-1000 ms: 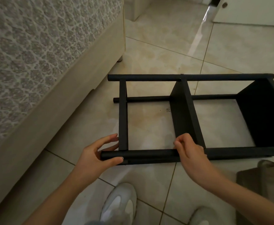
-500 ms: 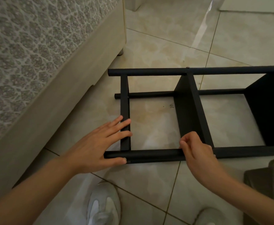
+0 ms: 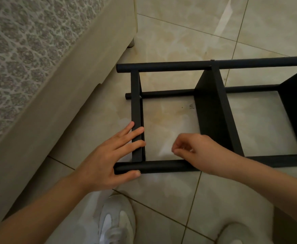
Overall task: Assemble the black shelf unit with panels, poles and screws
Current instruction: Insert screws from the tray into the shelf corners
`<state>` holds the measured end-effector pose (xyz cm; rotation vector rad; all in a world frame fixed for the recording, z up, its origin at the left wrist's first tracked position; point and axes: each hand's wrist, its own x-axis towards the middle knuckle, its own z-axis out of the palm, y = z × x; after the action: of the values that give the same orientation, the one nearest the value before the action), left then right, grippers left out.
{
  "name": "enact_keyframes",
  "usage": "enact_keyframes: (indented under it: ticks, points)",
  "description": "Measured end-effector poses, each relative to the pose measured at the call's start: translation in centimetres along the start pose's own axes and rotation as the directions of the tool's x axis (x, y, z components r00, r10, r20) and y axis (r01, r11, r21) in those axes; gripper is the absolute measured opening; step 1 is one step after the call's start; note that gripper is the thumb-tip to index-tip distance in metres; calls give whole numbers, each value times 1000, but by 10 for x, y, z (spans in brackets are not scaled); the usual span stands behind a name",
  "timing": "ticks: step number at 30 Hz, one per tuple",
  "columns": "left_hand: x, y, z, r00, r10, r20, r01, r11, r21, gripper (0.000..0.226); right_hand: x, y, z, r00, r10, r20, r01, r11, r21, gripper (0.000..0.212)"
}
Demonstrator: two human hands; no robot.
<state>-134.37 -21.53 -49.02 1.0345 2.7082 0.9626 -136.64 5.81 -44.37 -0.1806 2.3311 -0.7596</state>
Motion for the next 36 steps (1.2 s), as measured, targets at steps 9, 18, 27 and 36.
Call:
enact_keyframes:
  ticks: [9,18,27,36]
  points:
    - [-2,1,7,999,-3,-41,1,998,-62,60,59,-15,11,945,-141,294,-2,900,437,14]
    - [-2,-2,11,999,1,-51,-6,996,-94,61,91,-20,17,816,-172,551,-187,825,534,16]
    - [-1,-1,10,998,-9,-55,5,997,-79,62,94,-22,21,795,-117,595,-222,856,466,11]
    - [-1,-1,10,999,-11,-51,8,997,-75,65,94,-26,22,793,-107,600,-221,867,447,17]
